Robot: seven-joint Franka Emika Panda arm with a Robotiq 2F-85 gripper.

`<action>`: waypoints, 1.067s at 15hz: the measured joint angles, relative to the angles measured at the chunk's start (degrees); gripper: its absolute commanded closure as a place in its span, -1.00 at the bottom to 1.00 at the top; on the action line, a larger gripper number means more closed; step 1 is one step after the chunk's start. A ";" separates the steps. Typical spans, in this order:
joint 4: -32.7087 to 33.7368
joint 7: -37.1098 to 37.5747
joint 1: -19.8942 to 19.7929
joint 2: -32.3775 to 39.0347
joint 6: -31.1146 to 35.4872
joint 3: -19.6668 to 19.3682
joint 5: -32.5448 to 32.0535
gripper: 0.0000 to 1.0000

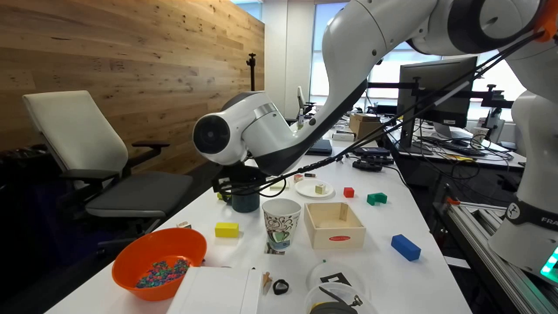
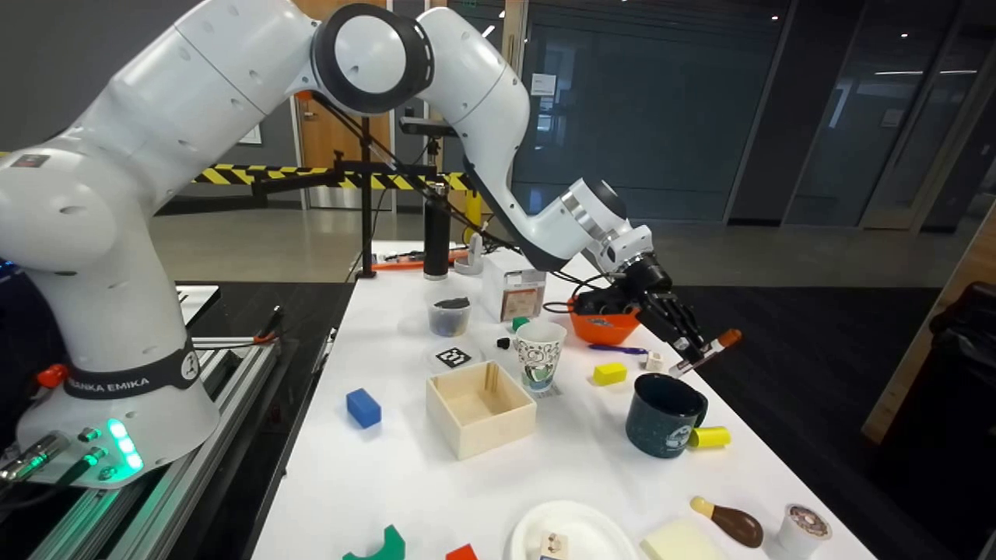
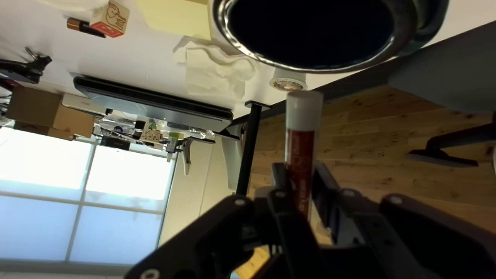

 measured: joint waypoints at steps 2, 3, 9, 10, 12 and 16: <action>0.47 0.00 -0.12 0.66 -0.02 0.00 0.00 0.90; 0.54 0.06 -0.16 0.87 -0.02 0.00 0.00 0.90; 2.07 0.45 -0.70 2.88 -0.02 0.46 0.00 0.90; 2.34 0.49 -0.78 3.31 -0.02 0.59 0.00 0.90; 2.83 0.60 -0.81 4.04 -0.02 0.72 0.00 0.90; 3.88 0.62 -0.82 4.95 -0.02 0.83 0.01 0.90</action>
